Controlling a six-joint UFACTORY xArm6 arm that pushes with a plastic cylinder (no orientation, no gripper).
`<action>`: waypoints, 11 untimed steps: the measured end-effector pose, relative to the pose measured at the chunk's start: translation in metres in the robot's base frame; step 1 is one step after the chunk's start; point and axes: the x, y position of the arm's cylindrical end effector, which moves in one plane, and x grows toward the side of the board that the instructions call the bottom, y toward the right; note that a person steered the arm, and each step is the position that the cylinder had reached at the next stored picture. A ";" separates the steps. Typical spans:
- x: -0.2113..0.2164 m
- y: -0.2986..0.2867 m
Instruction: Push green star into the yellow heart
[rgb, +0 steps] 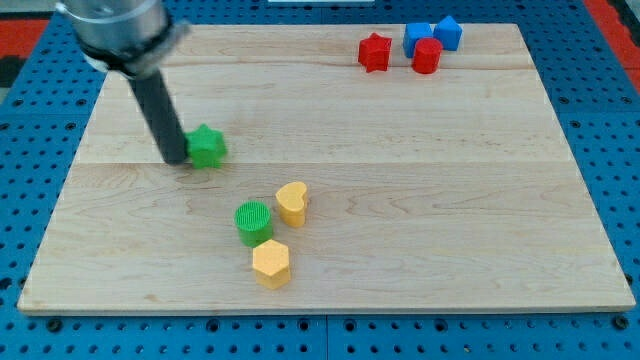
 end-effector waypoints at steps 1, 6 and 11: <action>-0.026 0.017; 0.022 0.085; 0.023 0.165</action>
